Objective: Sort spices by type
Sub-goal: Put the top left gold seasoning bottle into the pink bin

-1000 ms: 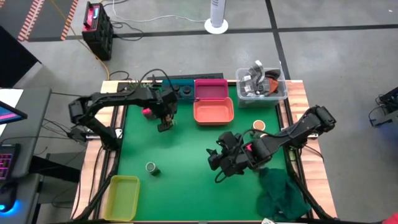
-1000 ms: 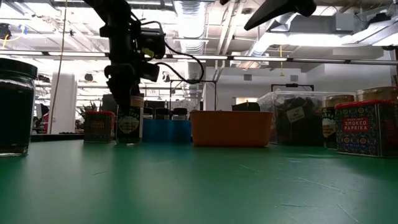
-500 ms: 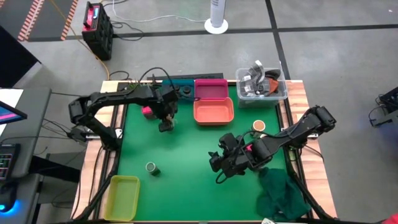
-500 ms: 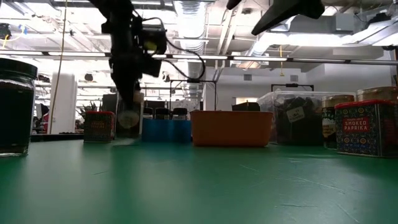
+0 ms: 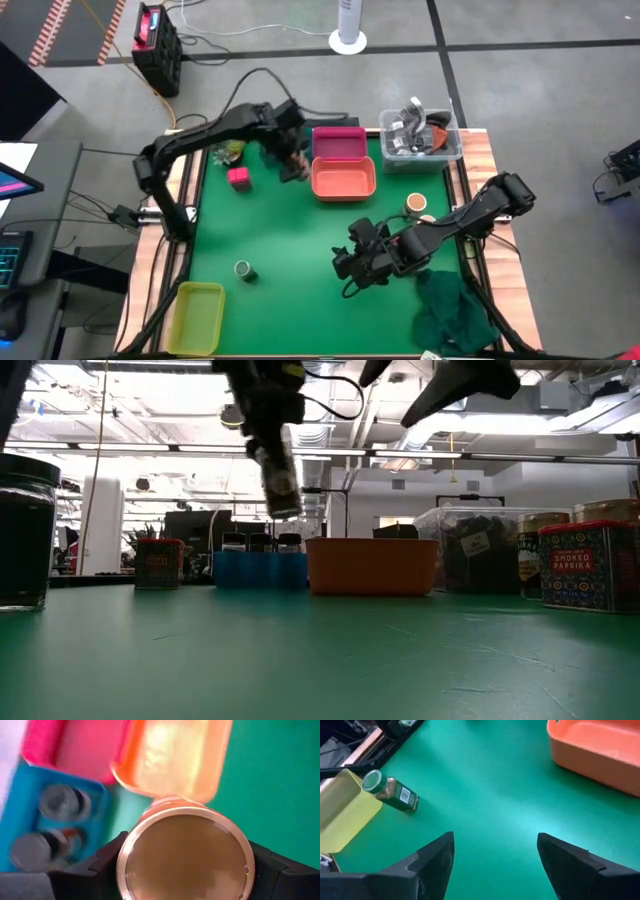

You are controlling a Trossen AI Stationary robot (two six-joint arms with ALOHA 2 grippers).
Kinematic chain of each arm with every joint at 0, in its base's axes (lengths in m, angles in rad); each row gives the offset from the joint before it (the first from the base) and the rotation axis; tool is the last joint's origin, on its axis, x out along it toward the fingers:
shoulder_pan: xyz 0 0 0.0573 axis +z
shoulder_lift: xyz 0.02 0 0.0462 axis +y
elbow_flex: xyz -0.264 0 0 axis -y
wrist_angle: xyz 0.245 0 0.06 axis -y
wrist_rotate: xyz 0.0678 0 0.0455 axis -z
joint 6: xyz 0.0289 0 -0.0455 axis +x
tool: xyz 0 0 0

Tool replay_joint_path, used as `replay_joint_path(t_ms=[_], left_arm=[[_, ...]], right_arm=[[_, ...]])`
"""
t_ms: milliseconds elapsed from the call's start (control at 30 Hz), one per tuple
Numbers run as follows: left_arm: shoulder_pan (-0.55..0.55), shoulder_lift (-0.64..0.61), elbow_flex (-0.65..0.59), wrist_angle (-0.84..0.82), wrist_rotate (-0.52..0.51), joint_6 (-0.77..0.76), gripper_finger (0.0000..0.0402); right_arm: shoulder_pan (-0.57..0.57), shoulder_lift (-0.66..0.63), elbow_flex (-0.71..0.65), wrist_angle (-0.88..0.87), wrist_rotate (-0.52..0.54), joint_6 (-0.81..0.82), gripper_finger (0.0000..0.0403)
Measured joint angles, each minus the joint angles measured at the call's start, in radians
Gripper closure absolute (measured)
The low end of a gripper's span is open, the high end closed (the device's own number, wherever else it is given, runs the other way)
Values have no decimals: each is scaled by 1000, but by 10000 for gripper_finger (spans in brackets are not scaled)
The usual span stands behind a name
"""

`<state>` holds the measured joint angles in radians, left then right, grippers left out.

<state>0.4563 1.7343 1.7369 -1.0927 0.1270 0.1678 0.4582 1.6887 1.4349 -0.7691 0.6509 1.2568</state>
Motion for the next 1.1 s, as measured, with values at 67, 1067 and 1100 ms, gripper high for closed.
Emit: replay_joint_path(t_ms=[67,1067,1100], left_arm=[[14,47,61,7,-6,0,132],[116,382,115,429,-177,39,123],[118,384,115,431,-182,43,120]], right_arm=[[-2,6,-1,-3,-2,1,92],[18,-16,0,-67,80,315,92],[17,-16,0,-67,82,316,92]])
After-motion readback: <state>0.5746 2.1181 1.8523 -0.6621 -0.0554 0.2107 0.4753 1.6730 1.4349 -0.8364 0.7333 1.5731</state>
